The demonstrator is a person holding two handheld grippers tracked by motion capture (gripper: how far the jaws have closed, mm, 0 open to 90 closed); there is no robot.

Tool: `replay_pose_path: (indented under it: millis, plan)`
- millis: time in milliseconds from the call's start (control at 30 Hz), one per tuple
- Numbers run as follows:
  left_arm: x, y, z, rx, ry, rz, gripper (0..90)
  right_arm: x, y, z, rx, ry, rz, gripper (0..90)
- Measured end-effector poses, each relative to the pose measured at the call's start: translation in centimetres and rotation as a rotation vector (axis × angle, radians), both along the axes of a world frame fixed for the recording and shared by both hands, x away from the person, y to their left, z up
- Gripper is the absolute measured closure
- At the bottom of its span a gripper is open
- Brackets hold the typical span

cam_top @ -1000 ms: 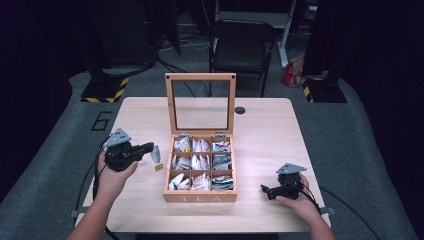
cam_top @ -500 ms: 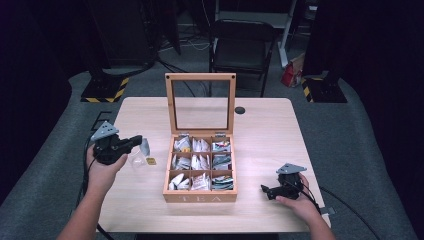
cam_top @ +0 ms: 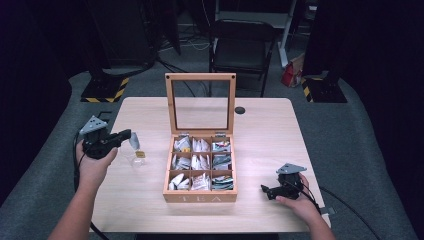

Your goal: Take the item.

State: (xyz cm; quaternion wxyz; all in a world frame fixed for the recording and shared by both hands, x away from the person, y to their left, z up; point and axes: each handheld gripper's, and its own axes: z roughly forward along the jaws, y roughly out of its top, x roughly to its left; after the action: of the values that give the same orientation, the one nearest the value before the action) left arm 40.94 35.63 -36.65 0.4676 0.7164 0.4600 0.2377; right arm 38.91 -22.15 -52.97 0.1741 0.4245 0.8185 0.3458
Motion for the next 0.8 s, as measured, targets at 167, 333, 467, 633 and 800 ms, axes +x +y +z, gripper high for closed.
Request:
replay_pose_path:
  millis: [167,333,467,633,800]
  plan:
    - [0.4,0.7,-0.1,-0.008,0.001,0.027,90.0,0.0,0.0,0.0,0.0,-0.001,0.001,0.0]
    - [0.7,1.2,-0.2,0.001,0.007,0.041,90.0,0.0,0.0,0.0,-0.001,0.0,0.001,0.0]
    - [1.0,1.5,-0.4,0.001,0.005,0.057,90.0,0.0,0.0,0.0,0.0,-0.001,0.0,0.0]
    - [1.3,2.1,-0.5,0.001,0.002,0.083,90.0,0.0,0.0,0.0,0.0,0.0,0.0,0.0]
    - [1.5,2.6,-0.6,0.011,0.004,0.104,90.0,0.0,0.0,0.0,0.0,-0.001,0.0,0.0]
